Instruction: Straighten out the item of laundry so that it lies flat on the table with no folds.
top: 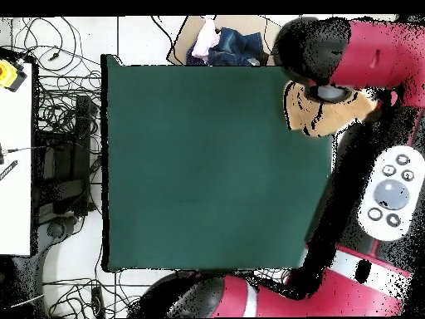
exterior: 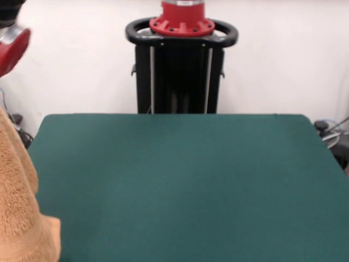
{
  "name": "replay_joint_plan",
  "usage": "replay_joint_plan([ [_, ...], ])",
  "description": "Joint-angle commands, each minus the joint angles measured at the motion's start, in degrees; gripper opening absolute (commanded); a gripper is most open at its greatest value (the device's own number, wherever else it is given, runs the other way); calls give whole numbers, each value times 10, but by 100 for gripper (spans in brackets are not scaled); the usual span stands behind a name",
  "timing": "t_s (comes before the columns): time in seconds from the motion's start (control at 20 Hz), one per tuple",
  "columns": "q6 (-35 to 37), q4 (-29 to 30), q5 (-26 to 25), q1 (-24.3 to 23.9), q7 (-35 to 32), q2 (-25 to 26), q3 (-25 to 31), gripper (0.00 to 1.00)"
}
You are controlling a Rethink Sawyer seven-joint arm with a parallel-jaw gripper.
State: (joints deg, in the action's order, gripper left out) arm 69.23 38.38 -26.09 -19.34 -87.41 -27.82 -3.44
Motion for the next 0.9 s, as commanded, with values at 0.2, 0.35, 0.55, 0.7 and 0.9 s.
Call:
replay_joint_plan([
  [0.2, -120, 204, 22, -10, 88, -10, 69, 0],
  [0.35, -180, 257, 23, -11, 65, -10, 79, 0],
  [0.55, -234, 296, 31, -9, 33, 7, 93, 0],
  [0.7, -268, 312, 42, -13, 22, 31, 114, 0],
  [0.9, -327, 326, 52, -23, 8, 70, 144, 0],
])
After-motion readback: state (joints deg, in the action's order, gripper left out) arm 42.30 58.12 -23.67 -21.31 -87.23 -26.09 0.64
